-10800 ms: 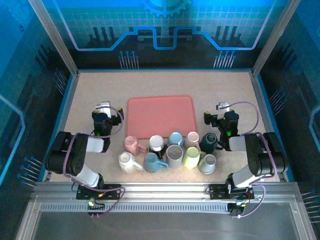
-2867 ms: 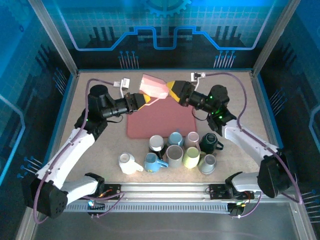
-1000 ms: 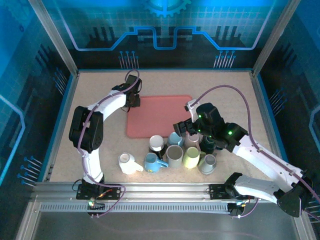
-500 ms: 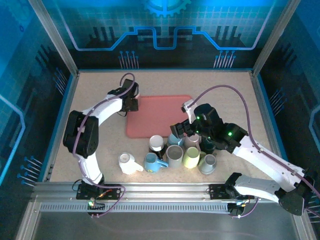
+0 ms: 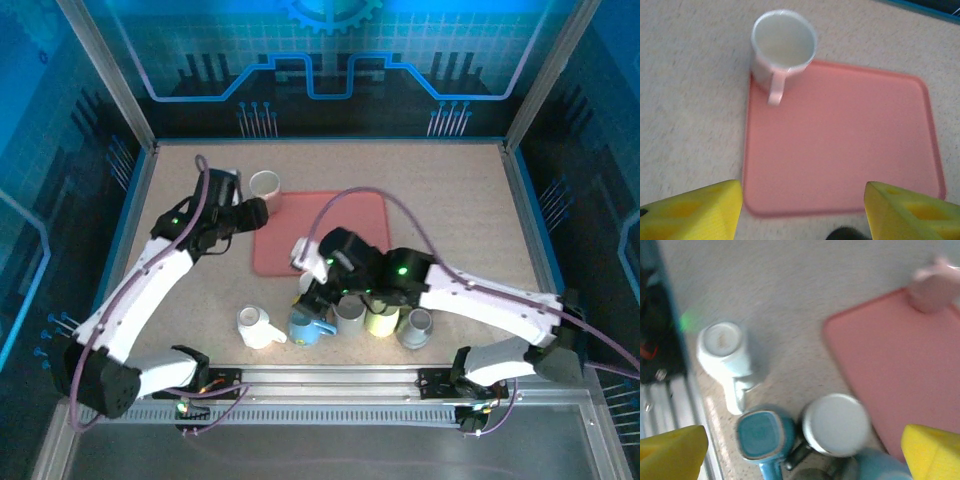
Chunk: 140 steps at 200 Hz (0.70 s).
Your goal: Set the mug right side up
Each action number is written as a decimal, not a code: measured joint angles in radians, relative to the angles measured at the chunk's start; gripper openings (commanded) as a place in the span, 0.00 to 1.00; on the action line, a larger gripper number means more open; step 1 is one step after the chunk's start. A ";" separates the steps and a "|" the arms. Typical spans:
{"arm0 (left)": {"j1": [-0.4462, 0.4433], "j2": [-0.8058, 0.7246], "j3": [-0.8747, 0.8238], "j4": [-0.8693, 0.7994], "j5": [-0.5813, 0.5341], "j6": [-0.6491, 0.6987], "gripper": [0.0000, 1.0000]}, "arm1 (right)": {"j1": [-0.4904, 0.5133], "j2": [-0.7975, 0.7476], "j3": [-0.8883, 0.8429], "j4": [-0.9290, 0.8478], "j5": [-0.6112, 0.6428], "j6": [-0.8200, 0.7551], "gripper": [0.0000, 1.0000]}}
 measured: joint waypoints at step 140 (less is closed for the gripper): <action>0.013 -0.350 -0.201 -0.306 -0.346 -0.108 0.71 | 0.071 0.602 0.542 -0.179 -0.162 -0.010 1.00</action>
